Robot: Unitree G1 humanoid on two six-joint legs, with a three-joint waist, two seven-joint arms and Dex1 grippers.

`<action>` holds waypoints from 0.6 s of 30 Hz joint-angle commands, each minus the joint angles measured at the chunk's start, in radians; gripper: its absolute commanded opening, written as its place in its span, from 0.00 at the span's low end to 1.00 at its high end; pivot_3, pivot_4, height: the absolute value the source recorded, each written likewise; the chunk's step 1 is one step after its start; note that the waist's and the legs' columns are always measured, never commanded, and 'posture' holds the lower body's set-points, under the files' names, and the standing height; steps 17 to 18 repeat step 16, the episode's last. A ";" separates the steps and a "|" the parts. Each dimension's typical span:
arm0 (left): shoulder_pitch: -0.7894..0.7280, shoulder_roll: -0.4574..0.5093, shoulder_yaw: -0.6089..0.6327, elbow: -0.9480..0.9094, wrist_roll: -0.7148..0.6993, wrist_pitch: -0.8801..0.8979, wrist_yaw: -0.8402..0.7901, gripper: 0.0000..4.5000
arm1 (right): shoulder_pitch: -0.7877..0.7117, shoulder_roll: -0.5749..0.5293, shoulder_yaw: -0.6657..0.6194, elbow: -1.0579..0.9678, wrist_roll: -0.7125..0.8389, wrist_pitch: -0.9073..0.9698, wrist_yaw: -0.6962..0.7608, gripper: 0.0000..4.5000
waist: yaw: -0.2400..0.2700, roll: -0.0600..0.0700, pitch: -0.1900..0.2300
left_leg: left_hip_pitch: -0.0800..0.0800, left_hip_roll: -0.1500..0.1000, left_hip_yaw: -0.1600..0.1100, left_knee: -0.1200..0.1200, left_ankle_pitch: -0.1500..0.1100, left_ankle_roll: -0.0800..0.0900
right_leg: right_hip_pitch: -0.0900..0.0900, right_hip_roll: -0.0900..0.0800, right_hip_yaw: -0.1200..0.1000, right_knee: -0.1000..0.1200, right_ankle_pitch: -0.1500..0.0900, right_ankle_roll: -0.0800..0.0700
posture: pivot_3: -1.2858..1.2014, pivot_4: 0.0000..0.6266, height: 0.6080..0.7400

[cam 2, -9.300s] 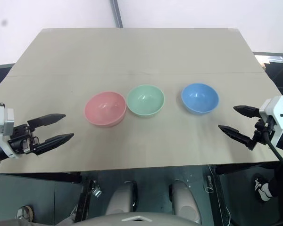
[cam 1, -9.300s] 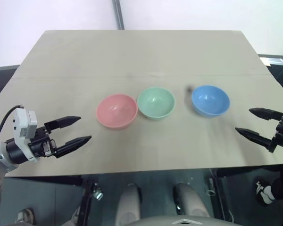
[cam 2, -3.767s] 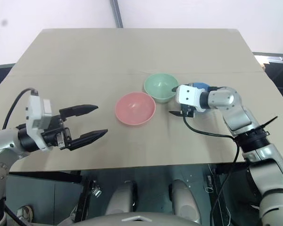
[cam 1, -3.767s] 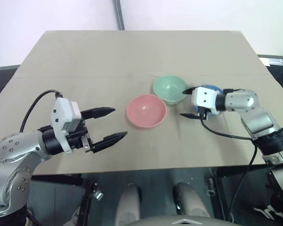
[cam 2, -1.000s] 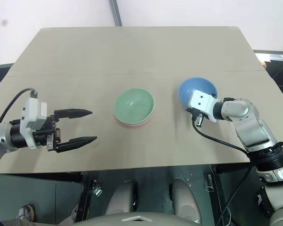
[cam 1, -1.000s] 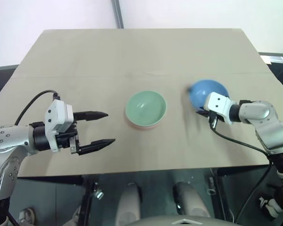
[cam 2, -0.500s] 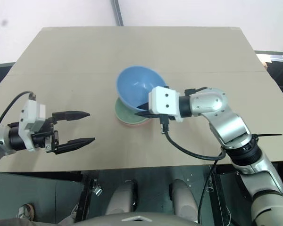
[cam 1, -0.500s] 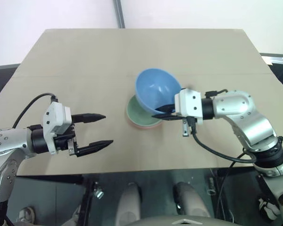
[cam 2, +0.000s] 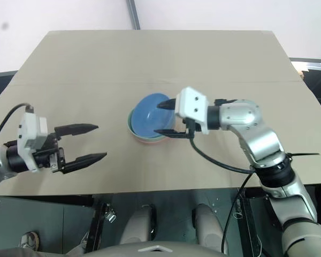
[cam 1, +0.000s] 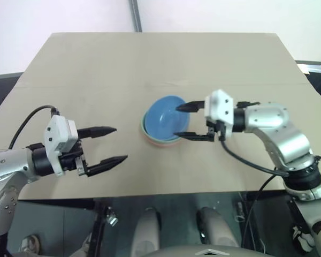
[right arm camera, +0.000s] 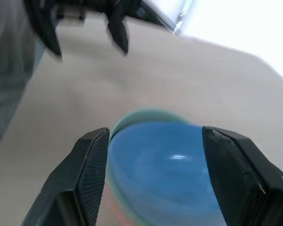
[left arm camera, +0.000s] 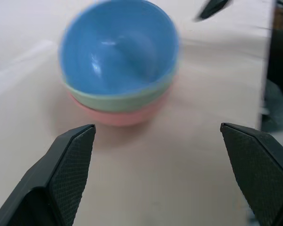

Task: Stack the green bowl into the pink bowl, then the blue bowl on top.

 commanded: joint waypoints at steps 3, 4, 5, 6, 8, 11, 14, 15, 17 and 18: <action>-0.013 0.004 0.025 0.012 -0.003 -0.026 0.010 1.00 | 0.158 -0.145 -0.311 -0.189 0.295 0.302 -0.050 0.77 | 0.005 0.000 0.000 | 0.000 0.000 0.000 0.000 0.000 0.000 | 0.001 -0.001 0.000 -0.001 0.000 0.000 | 0.52 0.24 1.00; -0.012 0.005 0.028 0.015 -0.011 -0.024 0.004 1.00 | 0.184 -0.165 -0.337 -0.204 0.309 0.317 -0.065 0.77 | 0.004 0.000 0.000 | 0.000 -0.001 0.000 0.000 0.000 0.000 | 0.001 -0.001 -0.001 -0.002 0.000 0.000 | 0.52 0.24 1.00; -0.011 0.006 0.031 0.018 -0.017 -0.024 -0.001 1.00 | 0.233 -0.200 -0.370 -0.228 0.314 0.329 -0.072 0.89 | 0.002 0.000 0.000 | 0.000 -0.001 0.000 0.000 0.000 0.000 | 0.001 -0.001 0.000 -0.003 0.000 0.000 | 0.52 0.24 1.00; -0.010 0.007 0.032 0.021 -0.021 -0.024 -0.004 1.00 | 0.265 -0.224 -0.390 -0.246 0.318 0.336 -0.080 0.95 | -0.001 0.000 0.000 | 0.000 -0.001 0.000 -0.001 0.000 0.000 | 0.001 -0.001 0.000 -0.003 0.000 0.000 | 0.52 0.24 1.00; -0.009 0.011 0.040 0.028 -0.038 -0.010 -0.014 1.00 | 0.326 -0.254 -0.439 -0.288 0.318 0.347 -0.121 0.99 | -0.007 0.000 0.000 | 0.001 0.000 0.000 -0.002 0.000 0.000 | 0.001 0.000 0.000 -0.003 0.000 0.000 | 0.52 0.24 1.00; -0.004 0.018 0.049 0.041 -0.059 0.006 -0.029 1.00 | 0.383 -0.285 -0.479 -0.329 0.326 0.361 -0.160 0.99 | -0.007 0.000 0.000 | 0.001 0.000 0.000 -0.002 0.000 0.000 | 0.001 0.000 0.001 -0.003 0.000 0.000 | 0.52 0.24 1.00; -0.006 0.025 0.048 0.049 -0.068 0.022 -0.028 1.00 | 0.443 -0.311 -0.516 -0.349 0.341 0.359 -0.174 0.99 | -0.004 -0.001 -0.001 | 0.001 0.000 0.000 -0.002 0.000 0.000 | 0.001 0.000 0.001 -0.003 0.000 0.000 | 0.52 0.24 1.00; -0.006 0.030 0.045 0.051 -0.074 0.030 -0.033 1.00 | 0.452 -0.318 -0.521 -0.349 0.345 0.353 -0.175 0.99 | -0.003 -0.001 -0.001 | 0.001 0.000 0.000 -0.002 0.000 0.000 | 0.001 0.000 0.000 -0.004 0.000 0.000 | 0.52 0.24 1.00; -0.006 0.034 0.044 0.052 -0.072 0.034 -0.030 1.00 | 0.459 -0.324 -0.525 -0.349 0.349 0.347 -0.177 0.99 | -0.003 -0.001 -0.001 | 0.001 0.000 0.000 -0.002 0.000 0.000 | 0.001 0.000 0.000 -0.004 0.000 0.001 | 0.52 0.24 1.00; -0.006 0.034 0.044 0.052 -0.072 0.034 -0.030 1.00 | 0.459 -0.324 -0.525 -0.349 0.349 0.347 -0.177 0.99 | -0.003 -0.001 -0.001 | 0.001 0.000 0.000 -0.002 0.000 0.000 | 0.001 0.000 0.000 -0.004 0.000 0.001 | 0.52 0.24 1.00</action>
